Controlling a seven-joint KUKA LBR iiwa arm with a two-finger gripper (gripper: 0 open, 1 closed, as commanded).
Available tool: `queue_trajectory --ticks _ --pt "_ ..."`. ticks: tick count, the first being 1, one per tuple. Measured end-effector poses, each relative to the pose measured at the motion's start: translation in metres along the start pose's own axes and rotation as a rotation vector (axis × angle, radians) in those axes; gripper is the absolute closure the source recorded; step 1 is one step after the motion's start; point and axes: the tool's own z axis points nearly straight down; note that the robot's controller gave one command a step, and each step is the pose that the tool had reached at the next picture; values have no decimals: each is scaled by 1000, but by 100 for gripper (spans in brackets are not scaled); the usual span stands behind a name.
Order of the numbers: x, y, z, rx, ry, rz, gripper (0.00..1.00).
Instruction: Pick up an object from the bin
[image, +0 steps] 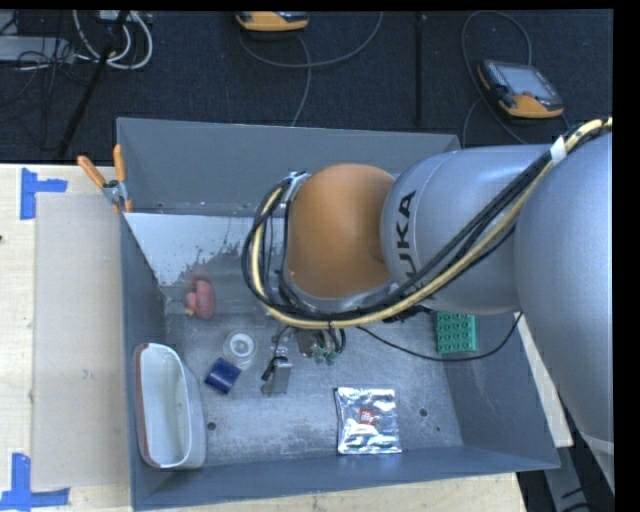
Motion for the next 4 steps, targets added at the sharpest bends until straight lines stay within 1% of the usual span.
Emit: queue_trajectory --ticks 1,2,3,4 --pt "-7 25 78 0 0 175 0" --pt "-3 50 80 0 -6 118 0" --pt "-6 50 77 -5 -13 122 100" --pt "-60 59 -89 -1 -12 -269 100"
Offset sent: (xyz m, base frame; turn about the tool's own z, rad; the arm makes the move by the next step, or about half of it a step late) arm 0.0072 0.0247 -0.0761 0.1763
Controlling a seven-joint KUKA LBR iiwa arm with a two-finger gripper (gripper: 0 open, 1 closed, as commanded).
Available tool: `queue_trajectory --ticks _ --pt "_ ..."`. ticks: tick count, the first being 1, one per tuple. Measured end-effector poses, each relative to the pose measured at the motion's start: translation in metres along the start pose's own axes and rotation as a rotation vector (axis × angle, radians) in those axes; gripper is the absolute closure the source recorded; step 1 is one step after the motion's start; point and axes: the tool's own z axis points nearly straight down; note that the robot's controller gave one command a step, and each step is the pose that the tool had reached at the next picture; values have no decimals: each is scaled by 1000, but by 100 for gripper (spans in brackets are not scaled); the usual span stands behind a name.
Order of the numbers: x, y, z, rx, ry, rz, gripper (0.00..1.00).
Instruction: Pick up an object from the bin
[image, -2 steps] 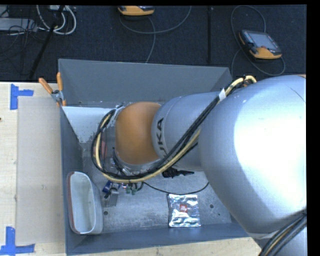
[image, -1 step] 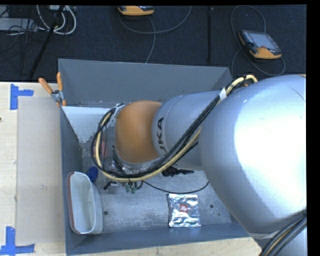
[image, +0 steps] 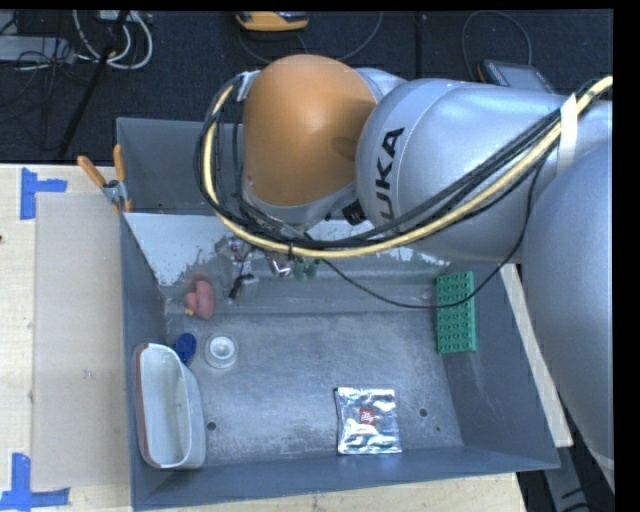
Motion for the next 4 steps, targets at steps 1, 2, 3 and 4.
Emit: queue_trajectory --ticks 1,2,3,4 --pt "1 0 3 0 7 2 0" --pt "34 41 174 2 18 50 0" --pt "31 39 169 2 9 54 100" --pt "21 42 -4 -1 0 39 100"
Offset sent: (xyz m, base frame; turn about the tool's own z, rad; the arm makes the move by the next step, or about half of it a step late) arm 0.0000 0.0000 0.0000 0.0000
